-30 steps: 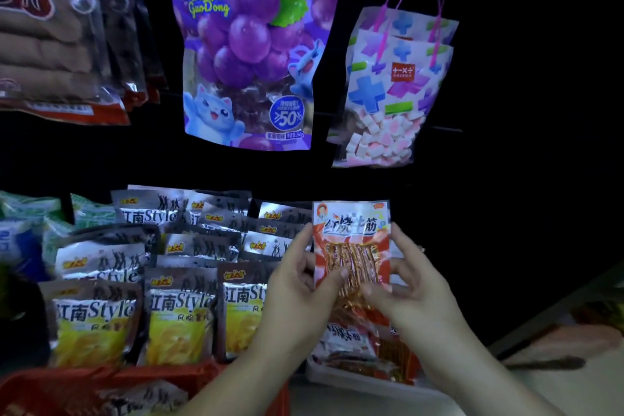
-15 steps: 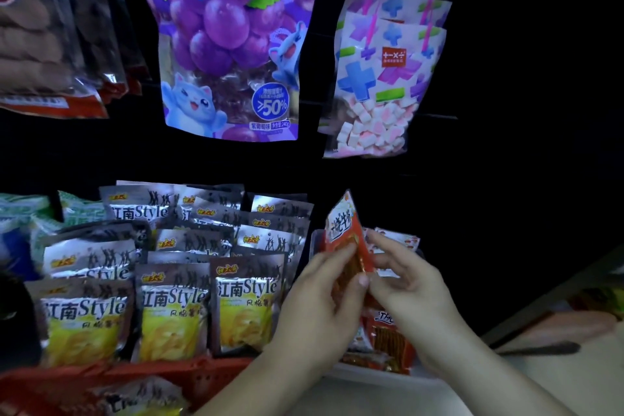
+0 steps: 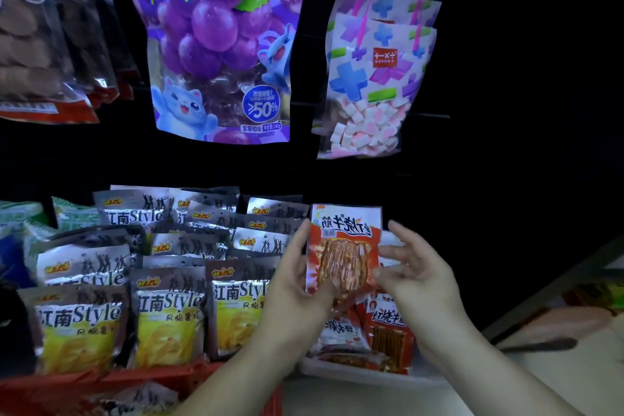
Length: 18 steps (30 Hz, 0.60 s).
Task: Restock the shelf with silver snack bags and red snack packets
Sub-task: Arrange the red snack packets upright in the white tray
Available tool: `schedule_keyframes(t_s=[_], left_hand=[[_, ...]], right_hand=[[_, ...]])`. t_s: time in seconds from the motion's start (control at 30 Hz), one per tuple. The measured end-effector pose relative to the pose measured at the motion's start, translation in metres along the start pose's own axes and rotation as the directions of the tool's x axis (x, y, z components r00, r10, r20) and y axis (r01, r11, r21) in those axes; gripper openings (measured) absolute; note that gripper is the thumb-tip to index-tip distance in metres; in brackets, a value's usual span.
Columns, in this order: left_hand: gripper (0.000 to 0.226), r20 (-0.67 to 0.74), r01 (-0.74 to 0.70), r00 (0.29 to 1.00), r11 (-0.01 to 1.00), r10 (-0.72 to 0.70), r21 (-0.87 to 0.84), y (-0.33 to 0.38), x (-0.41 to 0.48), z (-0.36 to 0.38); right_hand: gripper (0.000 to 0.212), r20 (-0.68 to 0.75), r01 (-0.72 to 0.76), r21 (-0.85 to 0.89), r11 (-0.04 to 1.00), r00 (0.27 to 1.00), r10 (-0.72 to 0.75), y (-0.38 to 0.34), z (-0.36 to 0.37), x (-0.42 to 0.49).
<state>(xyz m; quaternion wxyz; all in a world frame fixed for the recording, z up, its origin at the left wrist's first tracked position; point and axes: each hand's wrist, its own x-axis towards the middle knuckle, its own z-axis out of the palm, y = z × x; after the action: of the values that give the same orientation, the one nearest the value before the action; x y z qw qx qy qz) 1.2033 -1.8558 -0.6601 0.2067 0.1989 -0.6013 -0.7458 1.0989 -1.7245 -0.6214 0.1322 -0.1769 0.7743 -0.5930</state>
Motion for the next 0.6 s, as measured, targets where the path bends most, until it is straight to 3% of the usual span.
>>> schedule_keyframes(t_s=[0.1, 0.23, 0.47, 0.53, 0.6], left_hand=[[0.088, 0.007, -0.021, 1.0, 0.991, 0.021, 0.13, -0.004, 0.0, -0.002], [0.074, 0.031, -0.003, 1.0, 0.998, 0.002, 0.057, -0.003, -0.006, 0.002], [0.072, -0.044, -0.029, 0.999, 1.0, 0.029, 0.01, -0.005, -0.002, -0.006], [0.075, -0.032, -0.025, 0.999, 1.0, 0.026, 0.014, -0.006, 0.001, -0.009], [0.078, 0.016, -0.018, 1.0, 1.0, 0.017, 0.023, -0.007, 0.003, -0.013]], right_hand=[[0.067, 0.031, 0.009, 0.008, 1.0, 0.999, -0.009, 0.001, -0.002, 0.002], [0.071, 0.099, 0.098, -0.124, 0.987, 0.991, -0.086, 0.0, -0.001, -0.002], [0.098, 0.35, 0.016, -0.077, 0.997, 0.937, 0.012, -0.001, -0.001, -0.01], [0.098, 0.332, 0.051, -0.166, 0.985, 0.943, 0.007, -0.001, -0.001, -0.011], [0.096, 0.287, 0.047, -0.128, 0.991, 0.958, -0.009, 0.0, -0.002, -0.009]])
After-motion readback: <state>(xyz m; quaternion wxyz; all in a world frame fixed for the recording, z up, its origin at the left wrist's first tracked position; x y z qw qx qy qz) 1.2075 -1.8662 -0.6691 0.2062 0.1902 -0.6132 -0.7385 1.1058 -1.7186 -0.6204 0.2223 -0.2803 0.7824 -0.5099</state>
